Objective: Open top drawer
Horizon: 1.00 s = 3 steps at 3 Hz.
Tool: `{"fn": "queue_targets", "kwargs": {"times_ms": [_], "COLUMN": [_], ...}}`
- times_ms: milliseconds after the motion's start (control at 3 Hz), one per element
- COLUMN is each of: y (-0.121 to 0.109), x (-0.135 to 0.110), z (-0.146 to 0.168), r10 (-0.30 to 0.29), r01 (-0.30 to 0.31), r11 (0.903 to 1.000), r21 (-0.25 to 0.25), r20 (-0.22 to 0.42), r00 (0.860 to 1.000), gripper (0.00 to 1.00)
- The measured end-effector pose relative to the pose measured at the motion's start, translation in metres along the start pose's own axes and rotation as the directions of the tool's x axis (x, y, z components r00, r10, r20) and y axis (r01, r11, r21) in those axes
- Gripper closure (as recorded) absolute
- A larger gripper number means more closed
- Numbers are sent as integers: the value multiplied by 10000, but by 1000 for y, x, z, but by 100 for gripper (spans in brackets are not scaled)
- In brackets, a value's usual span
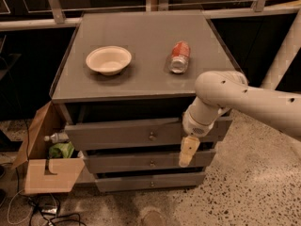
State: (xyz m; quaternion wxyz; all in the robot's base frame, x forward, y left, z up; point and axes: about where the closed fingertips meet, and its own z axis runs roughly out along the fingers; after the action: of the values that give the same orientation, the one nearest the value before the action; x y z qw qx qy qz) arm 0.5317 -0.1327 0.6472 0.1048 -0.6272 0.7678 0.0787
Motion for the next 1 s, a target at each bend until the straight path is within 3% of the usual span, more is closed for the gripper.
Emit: {"fn": "queue_targets", "kwargs": {"times_ms": [667, 1000], "y": [19, 40], "x": [7, 16], "z": [-8, -15], "r10": [278, 537], "r01": [-279, -540], "r11": [9995, 9983], "r21": [-118, -242], "r20": [-47, -111], "r00": [9996, 9985], "gripper": [0, 0]}}
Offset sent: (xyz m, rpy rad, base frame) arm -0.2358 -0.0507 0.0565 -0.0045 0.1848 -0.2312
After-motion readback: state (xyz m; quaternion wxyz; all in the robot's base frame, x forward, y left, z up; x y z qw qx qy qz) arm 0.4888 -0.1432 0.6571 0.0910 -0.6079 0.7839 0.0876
